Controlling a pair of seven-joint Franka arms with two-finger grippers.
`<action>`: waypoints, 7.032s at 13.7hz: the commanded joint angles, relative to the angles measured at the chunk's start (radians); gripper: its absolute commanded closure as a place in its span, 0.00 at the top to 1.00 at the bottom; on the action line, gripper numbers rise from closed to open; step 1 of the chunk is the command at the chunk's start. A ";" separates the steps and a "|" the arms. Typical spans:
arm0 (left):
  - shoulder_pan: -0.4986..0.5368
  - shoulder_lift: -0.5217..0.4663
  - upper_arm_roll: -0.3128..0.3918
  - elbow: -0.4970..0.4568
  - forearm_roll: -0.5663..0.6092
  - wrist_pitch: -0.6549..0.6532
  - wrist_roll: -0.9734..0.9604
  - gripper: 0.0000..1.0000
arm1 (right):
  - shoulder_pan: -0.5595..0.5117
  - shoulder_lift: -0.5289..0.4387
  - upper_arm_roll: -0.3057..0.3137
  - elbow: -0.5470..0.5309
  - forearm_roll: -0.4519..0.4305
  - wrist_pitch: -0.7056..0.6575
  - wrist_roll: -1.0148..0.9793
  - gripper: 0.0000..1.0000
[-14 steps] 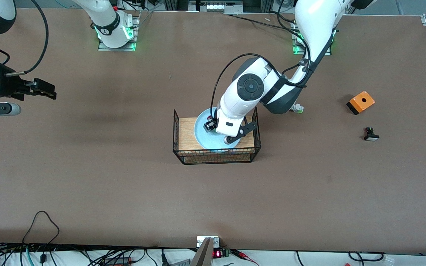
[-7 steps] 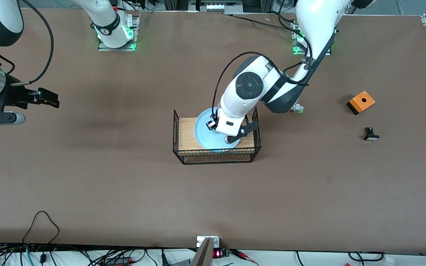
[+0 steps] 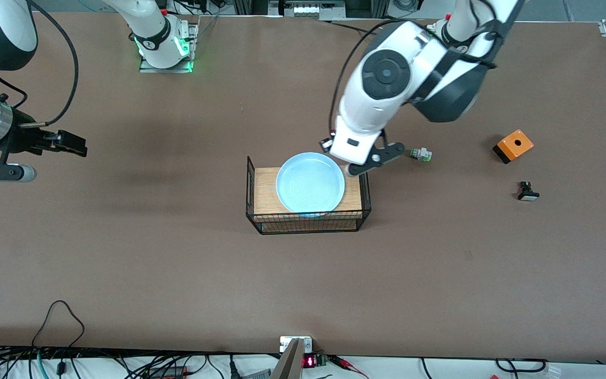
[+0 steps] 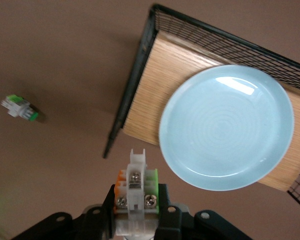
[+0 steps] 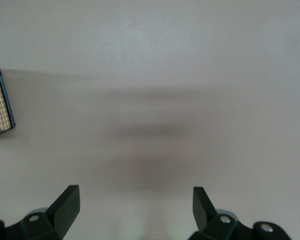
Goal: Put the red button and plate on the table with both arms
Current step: 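Lift the button with the left gripper while the right gripper moves out, then lower the button beside the orange box while the right gripper approaches the plate, then lower the right gripper to the plate rim while the left gripper withdraws, then grasp the plate rim with the right gripper and lift it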
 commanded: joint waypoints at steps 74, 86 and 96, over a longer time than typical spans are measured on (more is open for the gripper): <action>0.162 -0.388 0.499 -0.369 0.067 0.129 1.110 1.00 | 0.520 0.266 0.124 -0.225 0.255 0.744 0.896 0.57; 0.161 -0.380 0.499 -0.369 0.067 0.130 1.113 1.00 | 0.538 0.288 0.078 -0.133 0.268 0.633 0.896 0.55; 0.161 -0.377 0.499 -0.369 0.067 0.130 1.111 1.00 | 0.541 0.325 0.069 -0.130 0.300 0.705 0.893 0.47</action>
